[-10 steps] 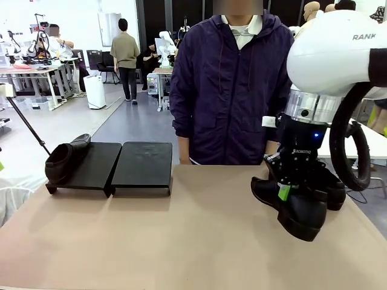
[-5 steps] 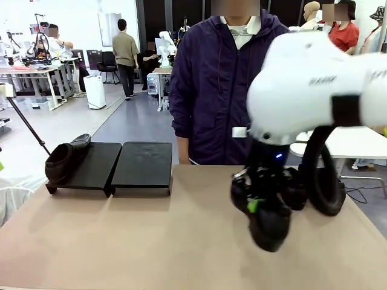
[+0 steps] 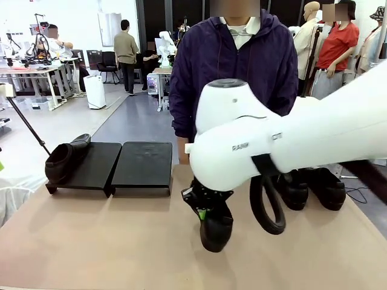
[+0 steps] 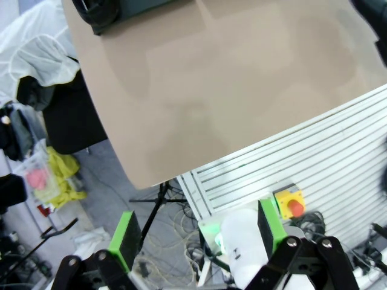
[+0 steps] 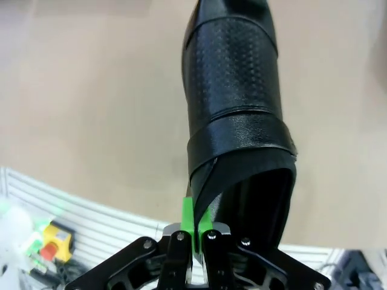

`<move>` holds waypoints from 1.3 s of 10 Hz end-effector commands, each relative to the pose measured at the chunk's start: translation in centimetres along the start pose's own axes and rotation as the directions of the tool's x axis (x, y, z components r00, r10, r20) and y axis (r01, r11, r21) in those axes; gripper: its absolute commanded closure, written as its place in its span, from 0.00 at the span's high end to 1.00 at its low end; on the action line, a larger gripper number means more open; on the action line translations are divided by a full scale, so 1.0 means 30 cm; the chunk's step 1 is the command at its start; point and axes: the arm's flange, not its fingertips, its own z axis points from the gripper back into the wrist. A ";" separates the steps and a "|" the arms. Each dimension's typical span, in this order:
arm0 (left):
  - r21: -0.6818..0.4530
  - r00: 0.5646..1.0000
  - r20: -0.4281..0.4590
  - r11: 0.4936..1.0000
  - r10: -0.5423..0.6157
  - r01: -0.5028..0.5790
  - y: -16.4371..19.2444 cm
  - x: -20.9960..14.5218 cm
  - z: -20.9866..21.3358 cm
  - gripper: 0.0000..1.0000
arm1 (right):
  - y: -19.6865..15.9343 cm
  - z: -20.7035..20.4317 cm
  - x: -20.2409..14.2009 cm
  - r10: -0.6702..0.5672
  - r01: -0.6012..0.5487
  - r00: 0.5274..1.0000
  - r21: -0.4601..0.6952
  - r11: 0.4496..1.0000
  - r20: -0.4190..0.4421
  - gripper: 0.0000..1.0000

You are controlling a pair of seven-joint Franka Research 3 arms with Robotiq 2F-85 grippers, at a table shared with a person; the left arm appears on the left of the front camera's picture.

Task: Organize the shoes by placing them on the stand.
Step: Pick up one Shoe and place it in the middle of the table.

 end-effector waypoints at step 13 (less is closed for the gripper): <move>0.006 1.000 -0.005 1.000 -0.009 0.009 0.013 -0.002 0.005 1.00 | 0.235 -0.174 0.141 -0.101 0.094 0.987 -0.067 0.993 -0.123 1.00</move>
